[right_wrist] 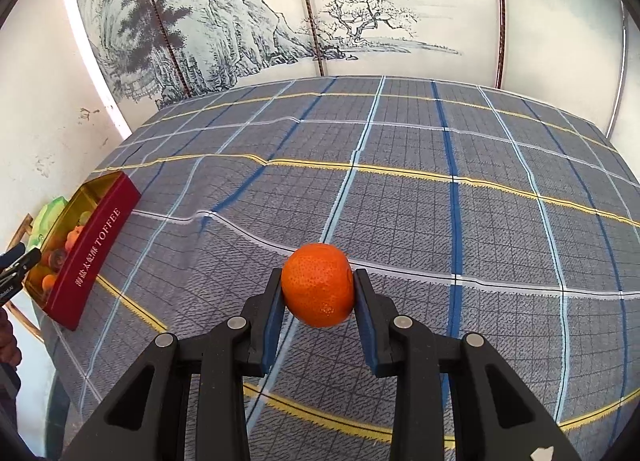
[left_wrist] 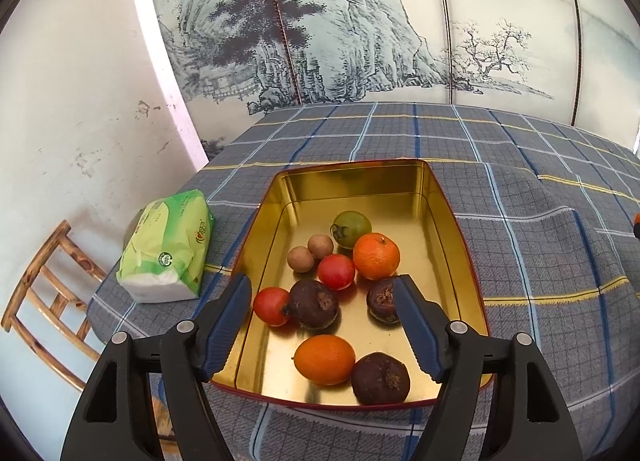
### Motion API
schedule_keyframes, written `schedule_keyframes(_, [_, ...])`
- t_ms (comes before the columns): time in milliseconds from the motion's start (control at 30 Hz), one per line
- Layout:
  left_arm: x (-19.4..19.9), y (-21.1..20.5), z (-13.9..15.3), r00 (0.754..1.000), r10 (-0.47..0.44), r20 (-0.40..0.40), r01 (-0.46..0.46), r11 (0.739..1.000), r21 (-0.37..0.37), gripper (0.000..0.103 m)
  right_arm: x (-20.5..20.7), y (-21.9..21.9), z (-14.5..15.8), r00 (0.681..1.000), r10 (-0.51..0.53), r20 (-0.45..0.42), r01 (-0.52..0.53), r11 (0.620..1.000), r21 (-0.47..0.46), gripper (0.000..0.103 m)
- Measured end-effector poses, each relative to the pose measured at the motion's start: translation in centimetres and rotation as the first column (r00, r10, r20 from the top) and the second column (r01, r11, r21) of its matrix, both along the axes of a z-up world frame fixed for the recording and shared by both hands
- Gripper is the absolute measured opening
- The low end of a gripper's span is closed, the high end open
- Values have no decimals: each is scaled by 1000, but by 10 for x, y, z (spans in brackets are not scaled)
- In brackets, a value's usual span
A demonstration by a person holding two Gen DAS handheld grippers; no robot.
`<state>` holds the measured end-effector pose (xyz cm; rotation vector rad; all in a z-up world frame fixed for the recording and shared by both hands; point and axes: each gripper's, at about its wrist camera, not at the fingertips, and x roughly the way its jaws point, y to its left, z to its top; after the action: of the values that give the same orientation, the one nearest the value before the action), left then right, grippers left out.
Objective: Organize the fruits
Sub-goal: 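Carry the held tangerine toward the tin with the right gripper, then lower the tangerine into the tin and open the right gripper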
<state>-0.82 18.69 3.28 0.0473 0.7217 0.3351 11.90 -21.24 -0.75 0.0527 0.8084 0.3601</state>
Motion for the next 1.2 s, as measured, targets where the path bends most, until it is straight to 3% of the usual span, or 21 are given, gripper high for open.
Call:
schedule_keyframes(667, [-21,7,3,1000,-17,11,18,999,-40,85,-20,39,20,996,87,16,-88,995,42,31])
schedule_keyframes(933, [-37,12,10,999,-43,23,44,998,-42,85,-31,91,36,976,214,33,-216,975,46,31])
schedule_keyframes(1200, [-41,18,13,999,-49,12,49,997,-67,85,-37,160,48,932,360,33,-362,928,85,31])
